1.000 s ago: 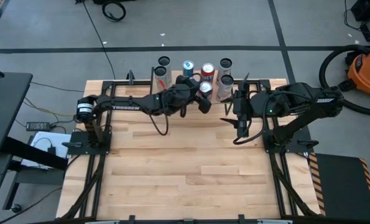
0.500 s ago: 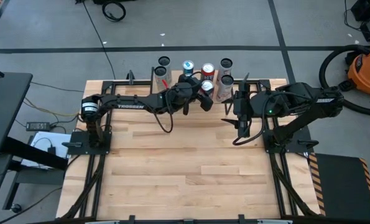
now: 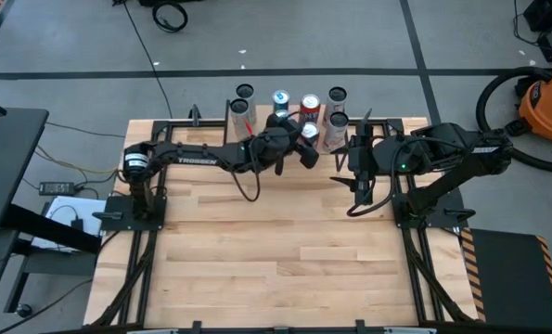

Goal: Place canned beverage on shelf
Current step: Put the red soda can on the shelf aligned with the other red soda can, then adjust the soda cans on the shelf

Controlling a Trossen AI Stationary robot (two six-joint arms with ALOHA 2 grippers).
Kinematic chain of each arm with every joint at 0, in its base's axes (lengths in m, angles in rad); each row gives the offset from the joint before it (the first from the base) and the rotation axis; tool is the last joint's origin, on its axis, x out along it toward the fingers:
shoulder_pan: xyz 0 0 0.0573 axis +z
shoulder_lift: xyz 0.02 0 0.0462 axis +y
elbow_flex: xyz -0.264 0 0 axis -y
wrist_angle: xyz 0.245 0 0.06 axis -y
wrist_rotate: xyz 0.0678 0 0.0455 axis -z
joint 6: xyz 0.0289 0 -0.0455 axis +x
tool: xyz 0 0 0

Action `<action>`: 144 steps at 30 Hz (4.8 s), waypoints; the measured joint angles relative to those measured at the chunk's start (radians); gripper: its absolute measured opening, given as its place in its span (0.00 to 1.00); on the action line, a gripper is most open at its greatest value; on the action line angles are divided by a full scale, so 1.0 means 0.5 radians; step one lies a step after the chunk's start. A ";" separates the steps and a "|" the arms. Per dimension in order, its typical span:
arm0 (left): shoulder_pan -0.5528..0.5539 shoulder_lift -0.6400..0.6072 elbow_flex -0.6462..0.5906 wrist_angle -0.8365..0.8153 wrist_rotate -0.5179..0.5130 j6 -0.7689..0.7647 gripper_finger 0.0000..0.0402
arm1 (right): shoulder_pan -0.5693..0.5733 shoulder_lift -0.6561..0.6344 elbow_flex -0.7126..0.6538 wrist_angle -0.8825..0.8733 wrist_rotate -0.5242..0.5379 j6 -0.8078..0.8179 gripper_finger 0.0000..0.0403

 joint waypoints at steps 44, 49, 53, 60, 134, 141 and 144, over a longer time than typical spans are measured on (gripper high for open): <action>0.004 0.088 0.000 0.264 -0.165 0.126 0.67 | 0.001 0.000 0.000 -0.029 -0.052 0.053 0.73; 0.005 0.088 0.000 0.259 -0.160 0.091 0.69 | 0.001 0.000 0.000 -0.029 -0.052 0.053 0.73; 0.010 0.088 0.000 0.260 -0.159 0.086 0.70 | 0.001 0.000 0.000 -0.029 -0.052 0.053 0.73; 0.010 0.088 0.000 0.272 -0.162 0.079 0.70 | 0.001 0.000 0.000 -0.029 -0.052 0.054 0.73; -0.772 -0.474 0.000 -1.542 -1.068 -0.118 0.22 | 0.000 0.081 -0.058 -0.100 -0.053 0.196 0.33; -0.899 -0.700 -0.001 -2.296 -1.072 -0.683 0.13 | -0.024 0.083 -0.249 0.136 -0.052 0.217 0.18; -0.934 -0.766 -0.001 -2.541 -1.073 -0.853 0.09 | -0.066 0.082 -0.338 0.290 -0.052 0.212 0.12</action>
